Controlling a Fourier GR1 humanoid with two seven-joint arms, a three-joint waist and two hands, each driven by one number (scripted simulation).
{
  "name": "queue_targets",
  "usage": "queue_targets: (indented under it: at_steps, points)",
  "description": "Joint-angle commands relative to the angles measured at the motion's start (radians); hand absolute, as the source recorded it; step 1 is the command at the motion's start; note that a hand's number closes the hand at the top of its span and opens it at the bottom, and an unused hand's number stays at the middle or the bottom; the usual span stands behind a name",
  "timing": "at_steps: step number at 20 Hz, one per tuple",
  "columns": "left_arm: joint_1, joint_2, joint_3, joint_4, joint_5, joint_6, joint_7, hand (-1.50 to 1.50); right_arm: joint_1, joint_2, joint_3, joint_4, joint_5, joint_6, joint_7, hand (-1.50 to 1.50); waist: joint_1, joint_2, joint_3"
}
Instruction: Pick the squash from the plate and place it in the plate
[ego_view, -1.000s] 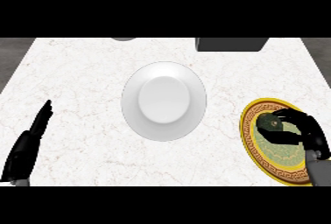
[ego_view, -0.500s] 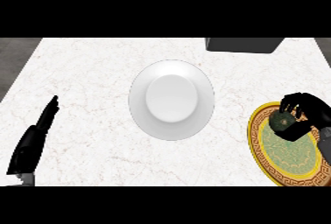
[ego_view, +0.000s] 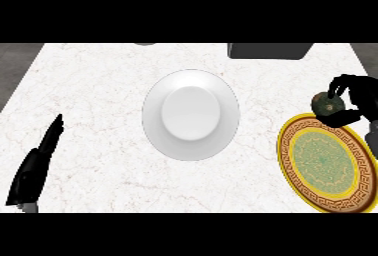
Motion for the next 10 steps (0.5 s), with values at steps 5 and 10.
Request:
queue_targets:
  at_steps: [5,10]
  points:
    - [0.028,-0.007,0.025,-0.012,0.005,0.012,0.002,0.00,-0.021,-0.013,-0.062,-0.274,-0.086,0.002,-0.127,1.50,-0.034,-0.014,-0.002]
    - [0.034,0.006,0.033,-0.005,0.013,-0.015,-0.010,0.00,0.035,0.088,-0.016,-0.483,-0.145,0.074,-0.078,1.50,-0.030,-0.011,-0.002]
